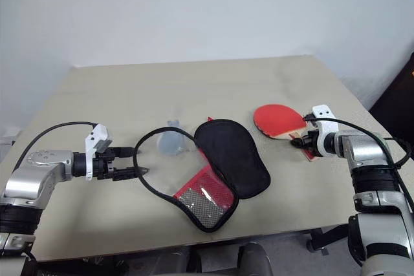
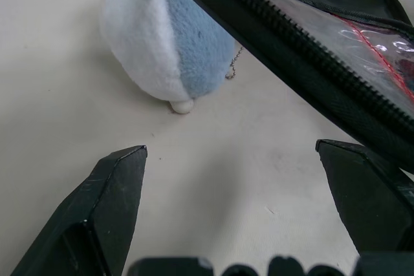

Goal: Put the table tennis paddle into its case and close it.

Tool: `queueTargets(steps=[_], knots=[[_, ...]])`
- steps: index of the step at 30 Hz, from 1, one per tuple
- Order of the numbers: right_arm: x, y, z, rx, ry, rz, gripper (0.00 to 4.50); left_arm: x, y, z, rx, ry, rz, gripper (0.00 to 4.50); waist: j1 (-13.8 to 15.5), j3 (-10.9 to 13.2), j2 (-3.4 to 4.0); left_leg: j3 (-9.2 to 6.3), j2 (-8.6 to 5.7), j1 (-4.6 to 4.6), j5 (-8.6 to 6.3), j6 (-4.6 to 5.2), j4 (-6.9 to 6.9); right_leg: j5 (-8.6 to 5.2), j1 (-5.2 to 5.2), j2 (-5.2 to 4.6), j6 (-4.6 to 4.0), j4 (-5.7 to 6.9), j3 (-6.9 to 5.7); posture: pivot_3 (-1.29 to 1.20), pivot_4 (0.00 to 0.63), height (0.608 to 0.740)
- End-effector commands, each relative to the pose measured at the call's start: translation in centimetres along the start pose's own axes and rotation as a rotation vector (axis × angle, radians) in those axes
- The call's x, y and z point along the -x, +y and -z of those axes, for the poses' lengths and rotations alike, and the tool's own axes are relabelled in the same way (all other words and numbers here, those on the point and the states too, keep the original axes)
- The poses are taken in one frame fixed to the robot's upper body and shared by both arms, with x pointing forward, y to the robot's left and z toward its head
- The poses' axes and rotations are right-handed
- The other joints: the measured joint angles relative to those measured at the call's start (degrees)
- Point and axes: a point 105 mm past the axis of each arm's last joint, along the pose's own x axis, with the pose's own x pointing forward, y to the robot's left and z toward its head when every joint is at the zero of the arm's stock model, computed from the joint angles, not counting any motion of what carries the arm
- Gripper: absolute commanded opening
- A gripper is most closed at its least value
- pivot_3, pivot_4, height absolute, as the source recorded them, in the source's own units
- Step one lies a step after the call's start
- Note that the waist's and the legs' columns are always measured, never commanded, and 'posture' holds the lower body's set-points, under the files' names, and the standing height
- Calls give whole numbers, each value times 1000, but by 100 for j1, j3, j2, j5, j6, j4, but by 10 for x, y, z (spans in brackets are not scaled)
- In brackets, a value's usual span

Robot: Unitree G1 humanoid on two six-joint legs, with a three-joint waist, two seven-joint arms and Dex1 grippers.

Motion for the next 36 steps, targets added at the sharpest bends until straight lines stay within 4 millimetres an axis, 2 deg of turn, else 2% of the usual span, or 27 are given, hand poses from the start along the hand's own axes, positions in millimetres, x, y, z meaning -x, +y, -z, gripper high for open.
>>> queueTargets(steps=[1,6,12,17,22,25,28,32,36], knots=[[9,27,-28,62,-103,-65,1190,3,3,-15,-42,-29,-8,4500,9,0,0,-1,0,0,-2,-3,0,0,0,4,1,0,-2,0,0,688],[14,60,-33,78,-124,-136,1190,11,6,-18,-54,-22,-27,4500,65,1,-2,-2,1,0,-7,-10,-2,6,-2,8,10,-1,-5,0,0,688],[-1,76,-27,12,-120,-112,1190,37,3,-19,-79,1,-66,4500,62,6,-11,-1,9,-1,-11,-16,-2,1,-4,8,2,-6,-5,0,0,688],[-10,96,-23,-28,-116,-170,1190,46,-4,-27,-116,1,-64,4500,72,14,-8,-1,23,-1,-11,-17,-3,-1,-10,6,-2,-7,-6,0,0,688],[-18,118,-20,-48,-107,-230,1190,45,-3,-28,-118,-6,-73,4500,64,15,-10,1,20,-1,-11,-17,-3,-1,-8,6,-1,-8,-5,0,0,688],[-17,136,-21,-48,-108,-281,1190,41,-5,-26,-114,-7,-63,4500,62,15,-10,4,15,-1,-11,-18,-7,0,-9,11,-2,-6,-5,0,0,688],[-15,154,-14,-63,-84,-329,1190,34,-5,-25,-112,-15,-55,4500,66,14,-11,10,14,-1,-12,-23,-13,5,-9,23,3,-6,-5,0,0,688],[-11,163,-5,-71,-64,-345,1190,31,-6,-26,-112,-23,-46,4500,70,14,-14,21,17,-1,-17,-34,-14,7,-7,35,6,-7,-5,0,0,688],[-8,161,1,-86,-57,-332,1190,28,-6,-25,-111,-23,-38,4500,63,14,-13,35,21,-1,-19,-35,-14,7,-10,34,5,-11,-3,0,0,688]])
